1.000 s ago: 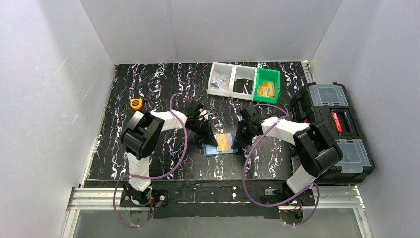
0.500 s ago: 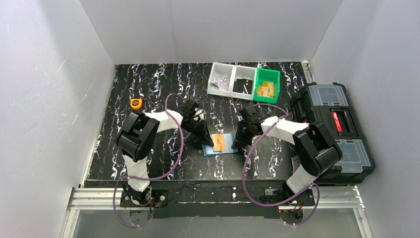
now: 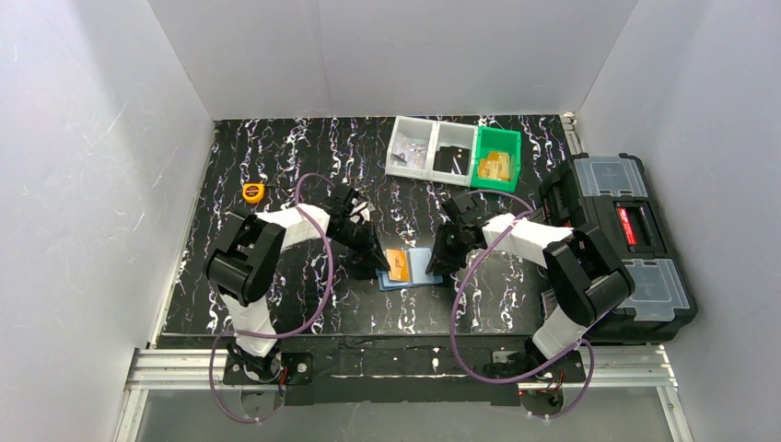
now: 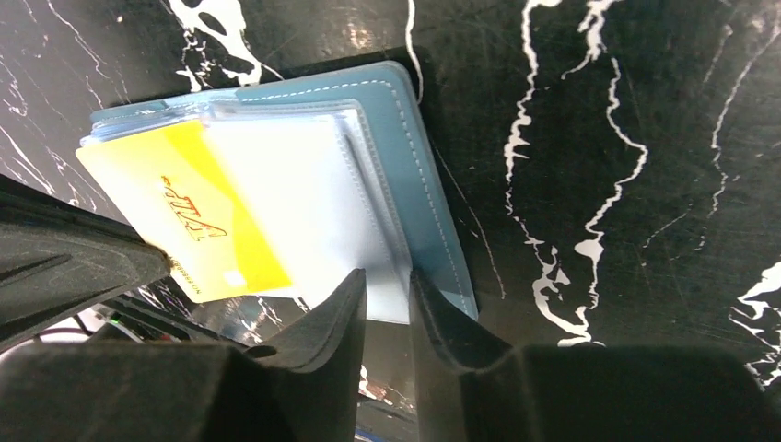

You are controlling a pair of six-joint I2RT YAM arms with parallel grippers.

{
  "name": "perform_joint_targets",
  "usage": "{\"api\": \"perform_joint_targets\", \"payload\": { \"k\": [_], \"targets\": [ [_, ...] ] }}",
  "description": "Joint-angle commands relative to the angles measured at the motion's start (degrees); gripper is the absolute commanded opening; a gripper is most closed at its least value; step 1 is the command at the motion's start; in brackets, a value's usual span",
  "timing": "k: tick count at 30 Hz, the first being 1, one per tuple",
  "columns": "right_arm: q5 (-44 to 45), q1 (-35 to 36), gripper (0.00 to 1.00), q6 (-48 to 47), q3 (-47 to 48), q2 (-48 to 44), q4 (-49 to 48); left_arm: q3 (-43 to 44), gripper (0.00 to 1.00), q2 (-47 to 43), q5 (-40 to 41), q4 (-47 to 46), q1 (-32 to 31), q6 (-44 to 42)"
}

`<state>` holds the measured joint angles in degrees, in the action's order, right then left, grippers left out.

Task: Take the credit cards out of the card holder
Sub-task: Remove the credit card from the card holder.

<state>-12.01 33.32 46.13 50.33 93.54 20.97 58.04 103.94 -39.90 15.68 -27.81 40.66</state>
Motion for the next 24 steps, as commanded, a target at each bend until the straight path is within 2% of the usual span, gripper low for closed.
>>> {"api": "perform_joint_targets", "payload": {
  "k": [1, 10, 15, 20, 24],
  "targets": [
    [1.52, 0.6, 0.36, -2.34, 3.57, -0.47, 2.94, -0.55, 0.0, -3.09, -3.41, 1.38, 1.02, -0.6],
    [-2.28, 0.6, 0.6, -2.24, 7.76, -3.67, 2.67, -0.66, 0.0, -4.2, -7.01, -0.64, 2.64, 1.01],
    [-4.23, 0.57, 0.69, -1.29, 7.55, -4.36, 0.96, -1.53, 0.0, -4.61, -9.24, -3.1, 3.39, 2.8],
    [-10.49, -0.53, 0.75, 2.19, 4.19, -4.58, -5.88, -2.93, 0.0, -5.44, -12.11, -7.42, 4.2, 6.2],
    [-15.72, -1.98, 0.77, 8.29, -0.17, -5.69, -15.06, -4.02, 0.0, -6.71, -13.75, -11.65, 4.85, 9.85]
  ]
}}
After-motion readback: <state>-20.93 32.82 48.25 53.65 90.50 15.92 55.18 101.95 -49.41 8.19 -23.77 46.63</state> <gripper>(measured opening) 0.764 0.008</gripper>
